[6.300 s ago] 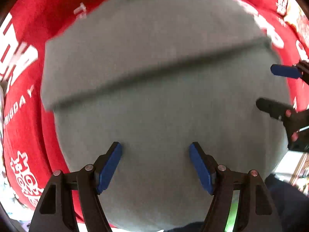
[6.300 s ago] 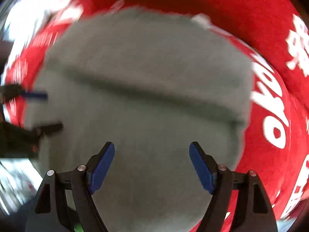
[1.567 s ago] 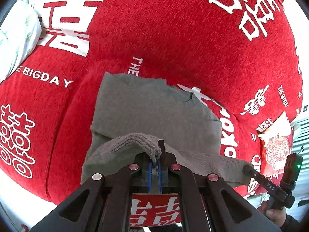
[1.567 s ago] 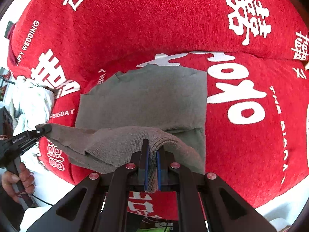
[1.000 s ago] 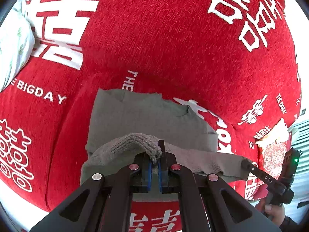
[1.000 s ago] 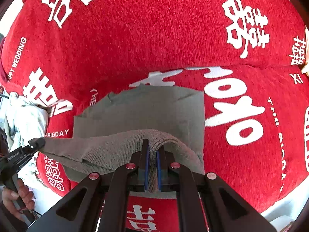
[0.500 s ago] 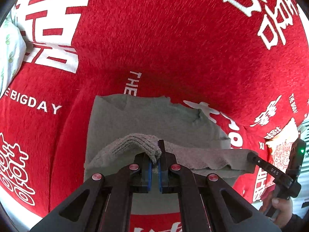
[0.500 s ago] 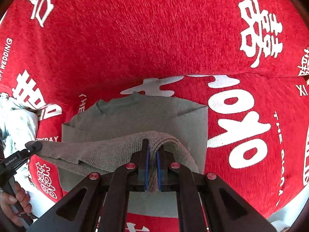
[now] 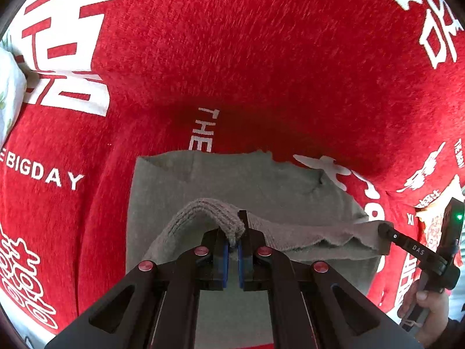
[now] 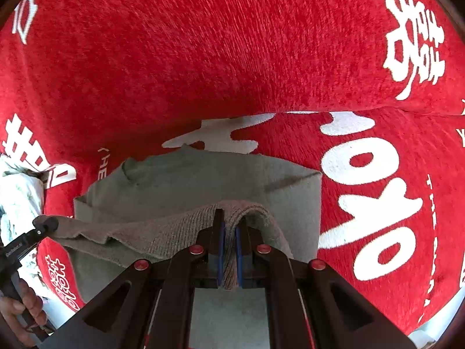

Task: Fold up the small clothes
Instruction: 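Lower the folded hem onto the sweater body with both tools, then open both tools to release the hem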

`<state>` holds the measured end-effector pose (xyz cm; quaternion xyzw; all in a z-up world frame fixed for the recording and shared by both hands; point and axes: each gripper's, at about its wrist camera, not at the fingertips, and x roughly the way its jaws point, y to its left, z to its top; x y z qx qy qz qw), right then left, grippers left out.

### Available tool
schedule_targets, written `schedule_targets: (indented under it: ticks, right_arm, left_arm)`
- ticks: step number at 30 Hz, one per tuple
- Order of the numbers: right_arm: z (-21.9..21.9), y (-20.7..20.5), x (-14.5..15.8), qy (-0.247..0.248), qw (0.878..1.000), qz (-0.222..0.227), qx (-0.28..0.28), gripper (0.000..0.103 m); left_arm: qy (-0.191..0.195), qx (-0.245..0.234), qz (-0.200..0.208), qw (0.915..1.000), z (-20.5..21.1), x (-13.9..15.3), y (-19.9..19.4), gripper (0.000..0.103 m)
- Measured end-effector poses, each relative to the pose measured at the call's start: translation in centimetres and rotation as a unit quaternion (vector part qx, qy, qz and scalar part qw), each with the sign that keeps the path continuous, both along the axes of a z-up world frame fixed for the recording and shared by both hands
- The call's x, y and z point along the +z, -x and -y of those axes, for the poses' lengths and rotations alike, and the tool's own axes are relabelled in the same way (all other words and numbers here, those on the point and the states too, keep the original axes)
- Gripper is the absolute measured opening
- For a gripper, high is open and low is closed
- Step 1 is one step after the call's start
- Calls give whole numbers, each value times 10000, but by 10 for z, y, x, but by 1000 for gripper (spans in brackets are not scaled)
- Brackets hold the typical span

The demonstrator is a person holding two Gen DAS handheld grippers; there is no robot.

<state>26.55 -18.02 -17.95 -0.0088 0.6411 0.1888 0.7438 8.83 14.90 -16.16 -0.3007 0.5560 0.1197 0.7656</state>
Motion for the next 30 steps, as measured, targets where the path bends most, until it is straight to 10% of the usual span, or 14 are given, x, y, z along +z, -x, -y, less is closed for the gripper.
schedule_targets:
  ticks: [30]
  right_arm:
    - [5,-38,-64,-245,9979,-382,-472,7]
  left_arm:
    - [-267,-211,-435,9985,-3,-68,-60,5]
